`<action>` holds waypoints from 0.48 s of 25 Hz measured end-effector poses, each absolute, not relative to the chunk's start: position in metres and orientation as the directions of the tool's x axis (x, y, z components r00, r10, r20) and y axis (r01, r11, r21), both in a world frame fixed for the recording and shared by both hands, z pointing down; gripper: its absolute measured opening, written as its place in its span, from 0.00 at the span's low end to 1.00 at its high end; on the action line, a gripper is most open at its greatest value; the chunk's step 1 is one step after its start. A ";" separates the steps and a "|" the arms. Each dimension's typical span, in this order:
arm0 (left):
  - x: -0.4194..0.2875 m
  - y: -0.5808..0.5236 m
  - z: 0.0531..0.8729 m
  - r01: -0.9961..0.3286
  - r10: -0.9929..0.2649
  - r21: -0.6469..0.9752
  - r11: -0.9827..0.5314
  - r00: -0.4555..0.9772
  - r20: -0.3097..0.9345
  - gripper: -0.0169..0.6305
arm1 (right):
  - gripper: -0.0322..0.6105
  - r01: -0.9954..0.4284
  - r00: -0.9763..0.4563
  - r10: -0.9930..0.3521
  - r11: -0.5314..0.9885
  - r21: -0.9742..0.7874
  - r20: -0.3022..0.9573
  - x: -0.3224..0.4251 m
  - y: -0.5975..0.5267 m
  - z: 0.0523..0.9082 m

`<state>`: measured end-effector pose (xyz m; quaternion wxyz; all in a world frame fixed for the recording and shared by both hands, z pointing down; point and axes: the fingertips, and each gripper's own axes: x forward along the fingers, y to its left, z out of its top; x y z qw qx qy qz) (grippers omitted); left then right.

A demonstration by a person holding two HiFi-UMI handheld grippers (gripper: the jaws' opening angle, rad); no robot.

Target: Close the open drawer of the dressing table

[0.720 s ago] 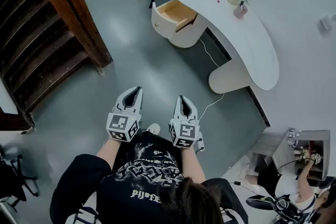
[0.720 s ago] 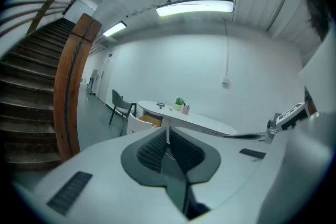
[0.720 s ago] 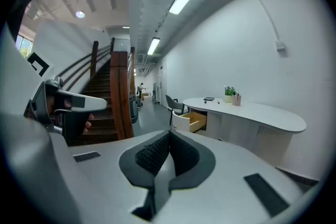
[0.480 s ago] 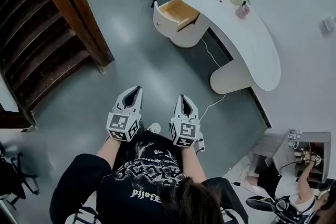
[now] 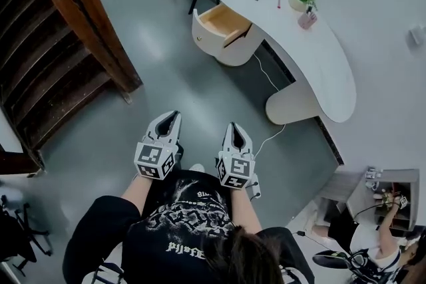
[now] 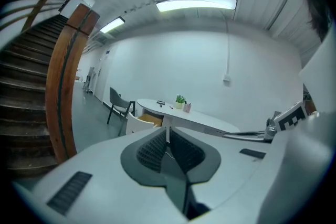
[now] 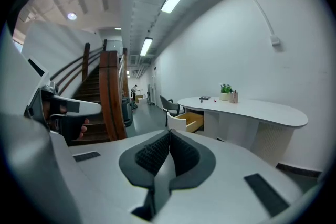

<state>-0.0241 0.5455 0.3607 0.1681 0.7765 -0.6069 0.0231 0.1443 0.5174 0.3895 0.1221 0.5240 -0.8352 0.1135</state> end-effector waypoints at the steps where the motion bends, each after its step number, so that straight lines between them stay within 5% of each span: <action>1: -0.028 0.538 0.360 -0.949 -0.933 0.234 -0.214 0.269 0.239 0.08 | 0.09 -0.906 -0.415 -0.849 0.420 -0.058 0.327 0.142 0.511 0.389; 12: -0.075 0.441 0.368 -0.936 -0.910 0.232 -0.265 0.322 0.262 0.08 | 0.09 -0.916 -0.395 -0.843 0.390 -0.089 0.366 0.099 0.425 0.397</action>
